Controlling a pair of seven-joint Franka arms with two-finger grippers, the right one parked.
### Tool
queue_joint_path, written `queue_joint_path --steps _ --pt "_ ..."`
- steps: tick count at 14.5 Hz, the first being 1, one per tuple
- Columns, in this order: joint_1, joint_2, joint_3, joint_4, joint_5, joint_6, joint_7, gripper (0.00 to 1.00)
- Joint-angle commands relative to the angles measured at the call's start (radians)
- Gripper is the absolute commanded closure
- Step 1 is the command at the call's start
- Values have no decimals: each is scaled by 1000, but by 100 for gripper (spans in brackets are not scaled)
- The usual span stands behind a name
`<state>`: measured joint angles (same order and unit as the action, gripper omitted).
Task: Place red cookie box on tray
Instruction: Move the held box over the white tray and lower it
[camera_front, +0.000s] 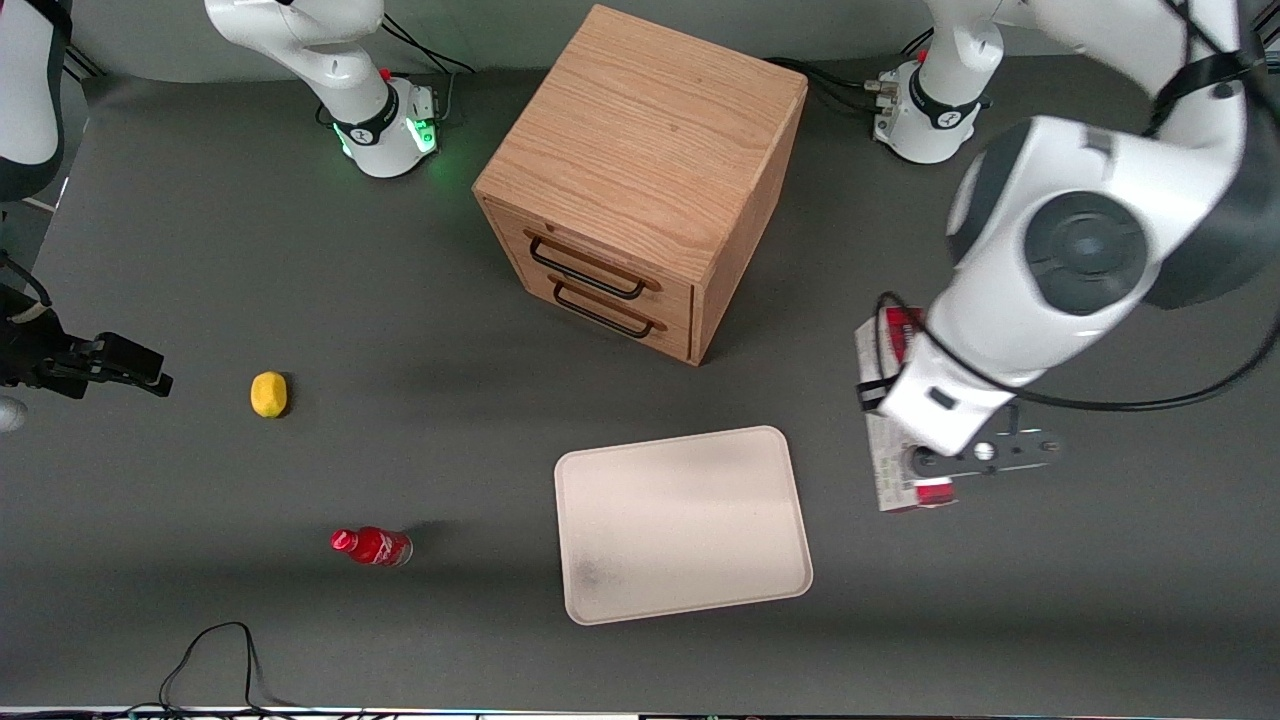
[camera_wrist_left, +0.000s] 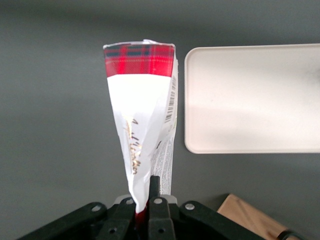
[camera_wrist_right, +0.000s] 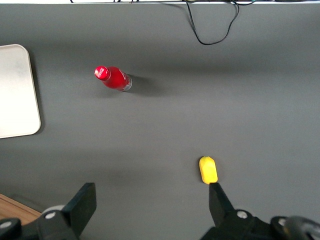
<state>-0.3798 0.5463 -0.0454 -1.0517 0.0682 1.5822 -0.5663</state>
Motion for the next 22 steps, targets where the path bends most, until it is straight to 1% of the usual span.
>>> queue_joint_path --steps 1,5,9,12,17,20,22 --pt "-74 47 25 45 35 22 -131 100" --pt "-132 104 24 107 56 27 -234 100" --pt "-140 118 25 113 58 39 -239 100" --pt "-117 156 24 99 58 149 -236 100" --pt "-100 259 25 93 59 269 -239 100" --pt "-99 325 25 90 97 314 -239 100" --pt "-97 356 25 66 105 356 -239 100"
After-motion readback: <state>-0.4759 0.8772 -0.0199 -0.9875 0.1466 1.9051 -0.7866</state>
